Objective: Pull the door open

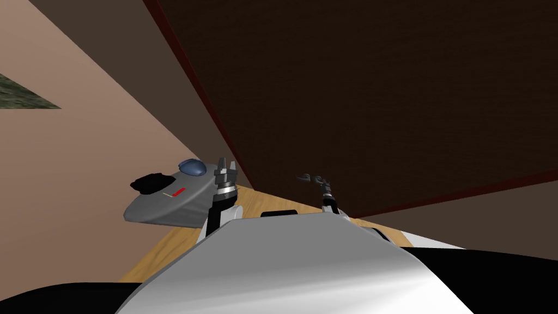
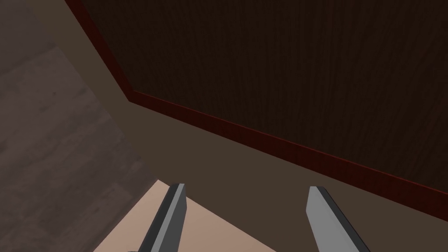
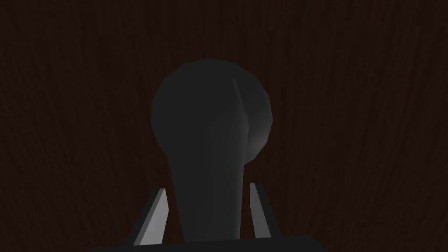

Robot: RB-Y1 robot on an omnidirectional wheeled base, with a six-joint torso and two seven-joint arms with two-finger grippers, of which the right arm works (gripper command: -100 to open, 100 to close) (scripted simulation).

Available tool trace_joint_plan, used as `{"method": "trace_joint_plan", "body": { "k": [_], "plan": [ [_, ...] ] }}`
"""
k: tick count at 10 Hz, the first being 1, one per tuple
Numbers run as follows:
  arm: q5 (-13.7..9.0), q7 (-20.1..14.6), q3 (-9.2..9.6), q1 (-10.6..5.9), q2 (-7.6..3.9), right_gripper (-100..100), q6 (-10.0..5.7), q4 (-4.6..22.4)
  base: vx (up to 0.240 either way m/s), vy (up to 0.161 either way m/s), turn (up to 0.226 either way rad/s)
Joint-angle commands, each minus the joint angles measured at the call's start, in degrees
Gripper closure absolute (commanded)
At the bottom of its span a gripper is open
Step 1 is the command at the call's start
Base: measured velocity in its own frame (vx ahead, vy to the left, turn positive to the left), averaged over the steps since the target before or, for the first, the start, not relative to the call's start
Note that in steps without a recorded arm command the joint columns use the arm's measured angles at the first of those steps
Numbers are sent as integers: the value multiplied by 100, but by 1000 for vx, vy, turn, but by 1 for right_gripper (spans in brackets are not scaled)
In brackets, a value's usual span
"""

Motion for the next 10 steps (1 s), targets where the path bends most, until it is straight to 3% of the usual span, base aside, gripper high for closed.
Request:
{"method": "trace_joint_plan", "body": {
  "k": [1,5,6,8,10],
  "plan": [
    [-2,4,-4,6,-4,100,-7,11,-40,-13,3],
    [-2,4,-4,6,-4,100,-7,11,-16,-2,5],
    [-29,-26,-53,128,-109,100,-1,62,-88,-29,-76],
    [-29,-26,-53,128,-109,100,-1,62,-115,-22,-2],
    [-18,-112,-46,238,-230,100,-28,87,-124,11,5]
  ]
}}
